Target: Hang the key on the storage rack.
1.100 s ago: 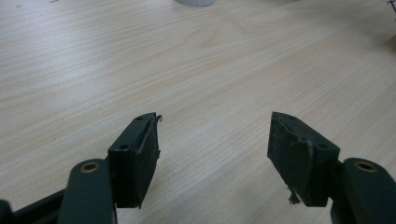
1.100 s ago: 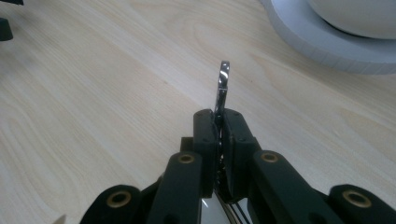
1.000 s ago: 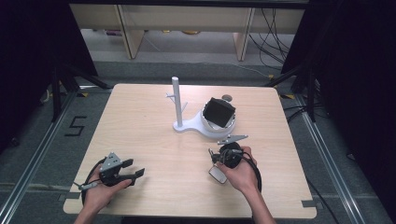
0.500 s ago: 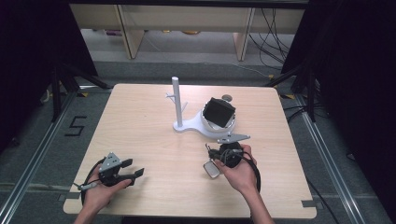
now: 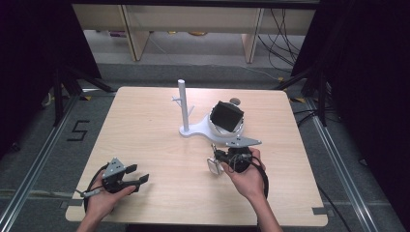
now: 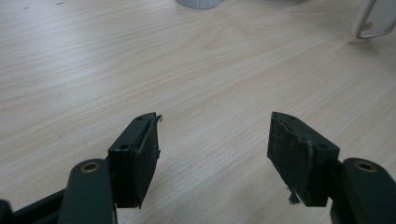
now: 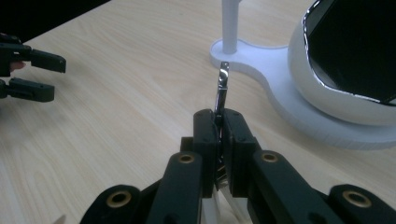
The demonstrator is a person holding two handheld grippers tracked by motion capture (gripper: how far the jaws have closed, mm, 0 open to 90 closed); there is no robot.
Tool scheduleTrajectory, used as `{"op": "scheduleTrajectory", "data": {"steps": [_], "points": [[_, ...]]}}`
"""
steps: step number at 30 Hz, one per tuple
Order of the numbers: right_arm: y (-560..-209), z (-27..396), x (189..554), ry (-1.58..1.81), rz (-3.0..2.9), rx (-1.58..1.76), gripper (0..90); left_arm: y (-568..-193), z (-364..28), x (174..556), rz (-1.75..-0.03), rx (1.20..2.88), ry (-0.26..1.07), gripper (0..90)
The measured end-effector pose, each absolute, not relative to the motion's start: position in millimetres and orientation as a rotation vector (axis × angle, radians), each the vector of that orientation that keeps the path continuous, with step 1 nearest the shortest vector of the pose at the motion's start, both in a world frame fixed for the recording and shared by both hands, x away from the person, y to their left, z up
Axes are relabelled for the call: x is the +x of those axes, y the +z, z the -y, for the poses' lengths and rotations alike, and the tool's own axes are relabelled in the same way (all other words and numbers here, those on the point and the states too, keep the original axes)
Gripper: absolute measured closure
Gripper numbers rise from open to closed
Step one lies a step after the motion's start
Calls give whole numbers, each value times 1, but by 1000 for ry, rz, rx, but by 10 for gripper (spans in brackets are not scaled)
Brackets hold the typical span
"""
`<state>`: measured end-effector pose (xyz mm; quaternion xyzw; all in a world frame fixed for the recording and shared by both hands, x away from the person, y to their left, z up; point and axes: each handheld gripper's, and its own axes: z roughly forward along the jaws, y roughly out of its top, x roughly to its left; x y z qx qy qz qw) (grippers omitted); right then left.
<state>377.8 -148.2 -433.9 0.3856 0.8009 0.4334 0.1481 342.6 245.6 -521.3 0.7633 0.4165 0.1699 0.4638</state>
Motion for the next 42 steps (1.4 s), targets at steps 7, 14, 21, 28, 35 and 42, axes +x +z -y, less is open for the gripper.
{"op": "scheduleTrajectory", "data": {"steps": [7, 14, 21, 28, 35, 42], "points": [[-427, 147, 377, 1286, -2269, 1085, 858, -520, -245, 344, -1022, 1857, 434, 335], [-423, 147, 378, 1337, -2227, 1073, 858, -521, -244, 343, -1031, 1833, 463, 336], [-419, 147, 378, 1356, -2206, 1045, 858, -520, -245, 342, -1030, 1825, 476, 336], [-414, 140, 377, 1392, -2156, 1036, 858, -519, -247, 339, -1023, 1821, 485, 335], [-406, 130, 377, 1407, -2154, 1012, 858, -518, -250, 338, -1033, 1811, 496, 335], [-399, 120, 382, 1428, -2158, 987, 858, -517, -252, 339, -1035, 1805, 505, 336]]}}
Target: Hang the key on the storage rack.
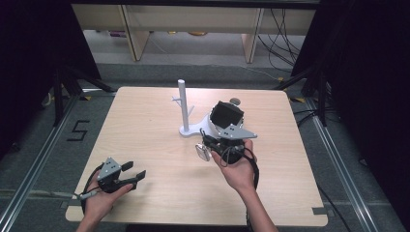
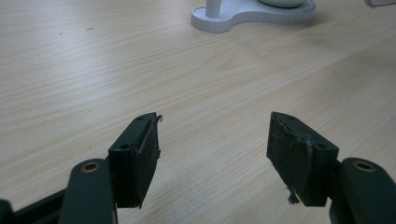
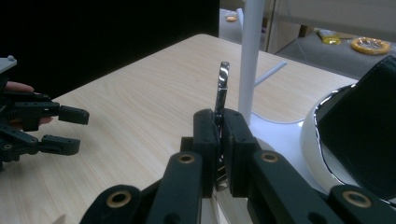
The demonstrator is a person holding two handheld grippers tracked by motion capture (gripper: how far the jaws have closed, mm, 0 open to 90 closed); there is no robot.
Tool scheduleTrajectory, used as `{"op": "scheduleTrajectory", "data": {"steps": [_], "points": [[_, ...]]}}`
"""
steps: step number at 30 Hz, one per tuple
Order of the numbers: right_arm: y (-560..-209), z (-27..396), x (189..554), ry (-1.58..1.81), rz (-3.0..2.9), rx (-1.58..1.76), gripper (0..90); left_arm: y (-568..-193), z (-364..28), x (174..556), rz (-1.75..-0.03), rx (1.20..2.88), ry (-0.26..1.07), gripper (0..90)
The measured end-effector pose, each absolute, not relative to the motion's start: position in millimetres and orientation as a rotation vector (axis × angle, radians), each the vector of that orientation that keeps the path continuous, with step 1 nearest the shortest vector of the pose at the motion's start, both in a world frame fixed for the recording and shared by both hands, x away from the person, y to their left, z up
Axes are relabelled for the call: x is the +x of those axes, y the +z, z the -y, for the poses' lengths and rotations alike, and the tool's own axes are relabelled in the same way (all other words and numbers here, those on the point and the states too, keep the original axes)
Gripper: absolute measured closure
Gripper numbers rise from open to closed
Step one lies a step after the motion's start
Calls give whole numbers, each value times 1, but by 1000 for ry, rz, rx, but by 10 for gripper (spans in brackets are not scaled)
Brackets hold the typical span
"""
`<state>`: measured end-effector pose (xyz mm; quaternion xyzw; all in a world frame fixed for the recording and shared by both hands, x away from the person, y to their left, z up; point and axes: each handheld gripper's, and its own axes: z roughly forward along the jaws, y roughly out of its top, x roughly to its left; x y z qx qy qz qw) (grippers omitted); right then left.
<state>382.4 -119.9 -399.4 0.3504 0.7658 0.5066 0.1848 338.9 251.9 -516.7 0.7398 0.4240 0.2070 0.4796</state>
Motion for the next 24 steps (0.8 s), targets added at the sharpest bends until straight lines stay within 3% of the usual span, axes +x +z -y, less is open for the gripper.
{"op": "scheduleTrajectory", "data": {"steps": [24], "points": [[-389, 102, 393, 1471, -2135, 932, 858, -516, -254, 339, -1031, 1789, 510, 332]]}}
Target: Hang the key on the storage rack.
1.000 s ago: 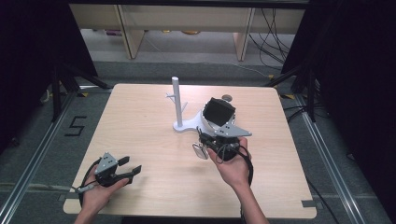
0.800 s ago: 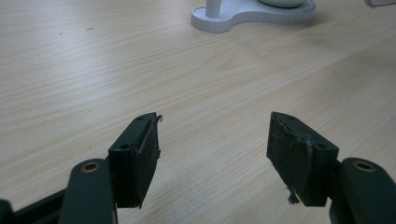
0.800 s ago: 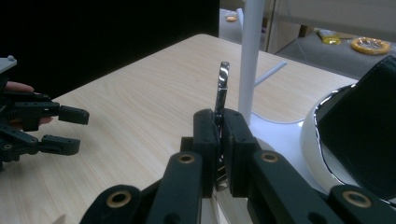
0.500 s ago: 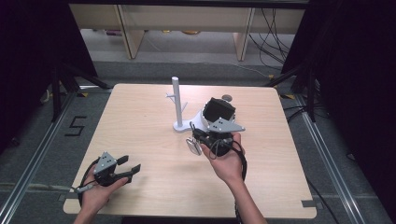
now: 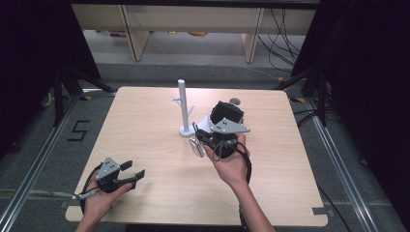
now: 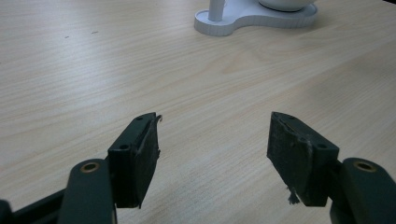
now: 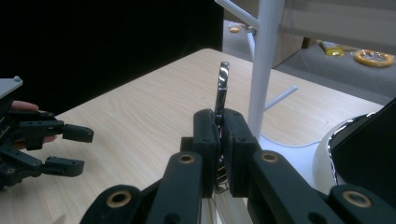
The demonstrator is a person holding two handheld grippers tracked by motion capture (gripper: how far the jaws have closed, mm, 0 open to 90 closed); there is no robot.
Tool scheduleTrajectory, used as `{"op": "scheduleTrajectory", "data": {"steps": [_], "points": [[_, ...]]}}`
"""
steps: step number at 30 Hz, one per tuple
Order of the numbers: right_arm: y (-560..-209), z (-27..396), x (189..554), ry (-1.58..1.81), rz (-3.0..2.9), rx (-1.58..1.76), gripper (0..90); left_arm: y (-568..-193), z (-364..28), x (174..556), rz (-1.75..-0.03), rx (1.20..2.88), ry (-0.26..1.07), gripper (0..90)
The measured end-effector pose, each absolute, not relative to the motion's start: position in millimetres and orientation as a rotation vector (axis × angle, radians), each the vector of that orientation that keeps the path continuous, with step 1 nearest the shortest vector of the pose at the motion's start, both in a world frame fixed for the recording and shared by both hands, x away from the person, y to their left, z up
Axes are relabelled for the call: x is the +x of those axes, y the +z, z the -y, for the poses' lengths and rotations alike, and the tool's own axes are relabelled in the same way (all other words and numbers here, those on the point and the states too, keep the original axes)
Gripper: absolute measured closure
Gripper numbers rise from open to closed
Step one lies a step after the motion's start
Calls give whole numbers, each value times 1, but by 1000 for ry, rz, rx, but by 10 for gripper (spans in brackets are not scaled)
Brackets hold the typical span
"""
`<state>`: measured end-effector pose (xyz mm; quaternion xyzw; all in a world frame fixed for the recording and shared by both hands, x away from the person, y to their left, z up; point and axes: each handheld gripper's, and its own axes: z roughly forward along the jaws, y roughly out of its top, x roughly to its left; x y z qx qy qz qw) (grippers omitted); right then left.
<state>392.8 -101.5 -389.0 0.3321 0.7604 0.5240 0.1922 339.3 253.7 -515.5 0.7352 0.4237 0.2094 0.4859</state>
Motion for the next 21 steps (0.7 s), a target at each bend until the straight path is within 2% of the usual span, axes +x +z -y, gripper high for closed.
{"op": "scheduleTrajectory", "data": {"steps": [21], "points": [[-382, 89, 399, 1500, -2123, 920, 858, -515, -254, 339, -1035, 1780, 519, 332]]}}
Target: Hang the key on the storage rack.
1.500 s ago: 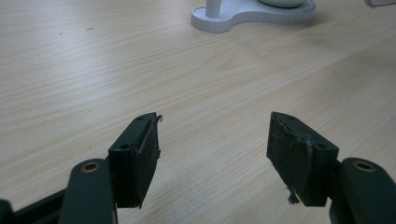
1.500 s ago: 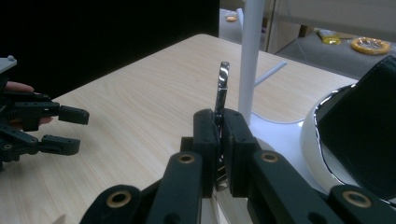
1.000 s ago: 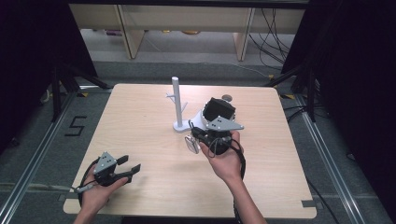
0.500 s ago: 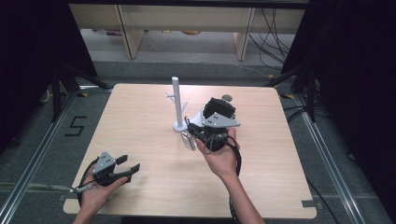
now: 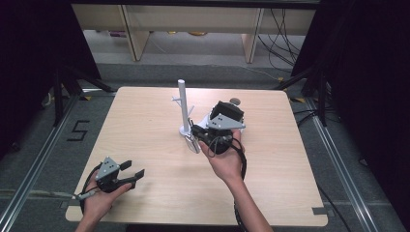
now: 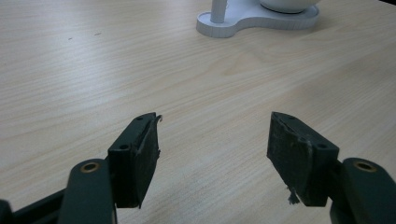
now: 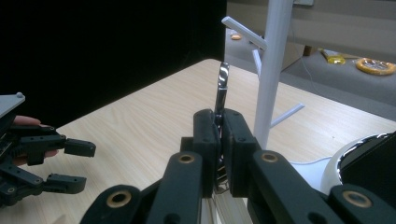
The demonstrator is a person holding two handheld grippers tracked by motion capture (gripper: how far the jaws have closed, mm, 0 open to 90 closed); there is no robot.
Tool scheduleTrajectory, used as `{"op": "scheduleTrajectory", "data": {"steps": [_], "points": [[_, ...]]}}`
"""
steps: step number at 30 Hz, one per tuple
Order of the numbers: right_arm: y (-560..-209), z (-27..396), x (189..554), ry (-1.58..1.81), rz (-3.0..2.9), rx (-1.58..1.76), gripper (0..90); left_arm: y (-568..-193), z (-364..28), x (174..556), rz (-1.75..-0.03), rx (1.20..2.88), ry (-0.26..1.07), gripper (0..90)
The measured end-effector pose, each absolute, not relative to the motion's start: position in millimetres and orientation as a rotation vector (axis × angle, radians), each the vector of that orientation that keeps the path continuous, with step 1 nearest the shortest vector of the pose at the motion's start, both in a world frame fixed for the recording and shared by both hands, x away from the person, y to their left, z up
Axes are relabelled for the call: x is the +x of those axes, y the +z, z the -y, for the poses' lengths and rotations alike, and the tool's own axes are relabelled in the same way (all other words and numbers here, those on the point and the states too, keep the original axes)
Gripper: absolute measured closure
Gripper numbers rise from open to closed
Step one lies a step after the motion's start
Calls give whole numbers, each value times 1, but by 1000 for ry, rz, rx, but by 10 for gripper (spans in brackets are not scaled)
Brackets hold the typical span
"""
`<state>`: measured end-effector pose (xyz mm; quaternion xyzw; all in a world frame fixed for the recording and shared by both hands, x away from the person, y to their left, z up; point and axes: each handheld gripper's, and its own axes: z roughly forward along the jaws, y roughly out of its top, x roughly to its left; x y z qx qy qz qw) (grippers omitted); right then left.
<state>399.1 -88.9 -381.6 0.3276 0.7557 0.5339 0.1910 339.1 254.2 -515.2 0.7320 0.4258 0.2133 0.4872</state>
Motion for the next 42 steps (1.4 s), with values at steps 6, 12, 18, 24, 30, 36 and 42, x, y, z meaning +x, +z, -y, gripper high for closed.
{"op": "scheduleTrajectory", "data": {"steps": [6, 12, 18, 24, 30, 36, 42], "points": [[-380, 84, 400, 1514, -2123, 954, 858, -515, -255, 339, -1033, 1779, 519, 333], [-381, 81, 402, 1535, -2127, 929, 858, -515, -254, 339, -1032, 1778, 519, 333], [-382, 78, 405, 1536, -2123, 913, 858, -514, -255, 339, -1036, 1776, 533, 333], [-380, 74, 406, 1535, -2122, 942, 858, -512, -256, 338, -1046, 1764, 539, 333], [-380, 71, 410, 1544, -2118, 913, 858, -512, -257, 338, -1046, 1759, 545, 333], [-379, 70, 411, 1523, -2112, 934, 858, -513, -256, 338, -1044, 1759, 546, 333], [-375, 63, 417, 1540, -2100, 897, 858, -512, -257, 338, -1046, 1756, 547, 333]]}}
